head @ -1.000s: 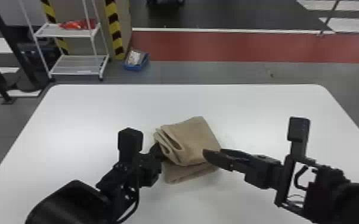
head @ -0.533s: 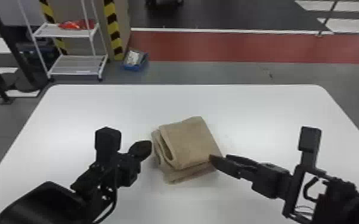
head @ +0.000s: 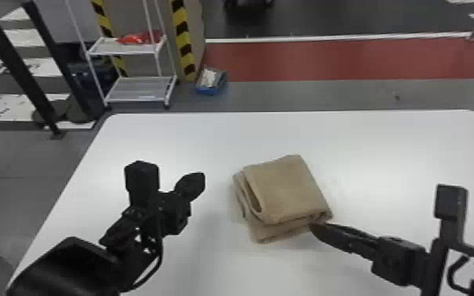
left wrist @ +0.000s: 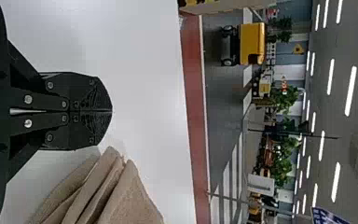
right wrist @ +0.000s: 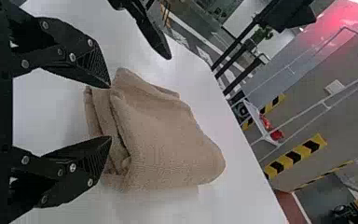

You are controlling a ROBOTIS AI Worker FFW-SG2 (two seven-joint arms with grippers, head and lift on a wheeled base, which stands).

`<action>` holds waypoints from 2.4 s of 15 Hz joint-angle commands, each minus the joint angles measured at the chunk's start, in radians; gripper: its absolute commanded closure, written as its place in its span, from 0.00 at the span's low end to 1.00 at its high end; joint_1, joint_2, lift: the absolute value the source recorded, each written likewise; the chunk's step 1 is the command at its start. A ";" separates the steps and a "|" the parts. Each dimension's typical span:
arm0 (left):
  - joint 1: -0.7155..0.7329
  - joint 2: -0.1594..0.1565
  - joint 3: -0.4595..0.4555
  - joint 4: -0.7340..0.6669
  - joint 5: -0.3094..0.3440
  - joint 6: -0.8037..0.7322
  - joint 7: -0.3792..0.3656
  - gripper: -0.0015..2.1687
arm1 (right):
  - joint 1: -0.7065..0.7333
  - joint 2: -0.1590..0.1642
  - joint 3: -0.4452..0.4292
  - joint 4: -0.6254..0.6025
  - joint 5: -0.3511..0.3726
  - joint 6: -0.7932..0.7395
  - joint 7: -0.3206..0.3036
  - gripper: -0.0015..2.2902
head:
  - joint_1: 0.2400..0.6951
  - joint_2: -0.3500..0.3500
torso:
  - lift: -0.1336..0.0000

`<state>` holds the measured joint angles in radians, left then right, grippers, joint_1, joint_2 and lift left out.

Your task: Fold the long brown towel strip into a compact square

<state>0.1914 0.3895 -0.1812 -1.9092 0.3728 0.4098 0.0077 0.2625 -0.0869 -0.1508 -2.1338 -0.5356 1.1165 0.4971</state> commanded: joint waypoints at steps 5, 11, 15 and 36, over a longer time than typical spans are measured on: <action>-0.001 0.000 0.011 0.001 0.020 -0.005 -0.002 0.95 | 0.000 -0.007 -0.029 0.015 0.075 0.027 0.012 0.83 | 1.00 0.62 | 0.10; -0.003 -0.009 0.012 0.003 0.020 -0.015 -0.003 0.95 | -0.127 -0.007 0.025 0.190 0.161 -0.086 0.006 0.83 | 1.00 0.59 | 0.10; -0.003 -0.008 0.011 0.003 0.020 -0.015 -0.006 0.95 | -0.261 -0.007 0.063 0.281 0.197 -0.080 -0.017 0.83 | 1.00 0.59 | 0.10; -0.121 -0.029 -0.084 0.216 0.006 -0.119 -0.026 0.95 | -0.020 -0.042 -0.260 0.267 0.008 -0.356 0.255 0.83 | 1.00 0.37 | 0.10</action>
<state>0.0808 0.3606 -0.2598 -1.7125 0.3830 0.2914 -0.0154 0.2138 -0.1286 -0.3948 -1.8356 -0.5056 0.7598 0.7513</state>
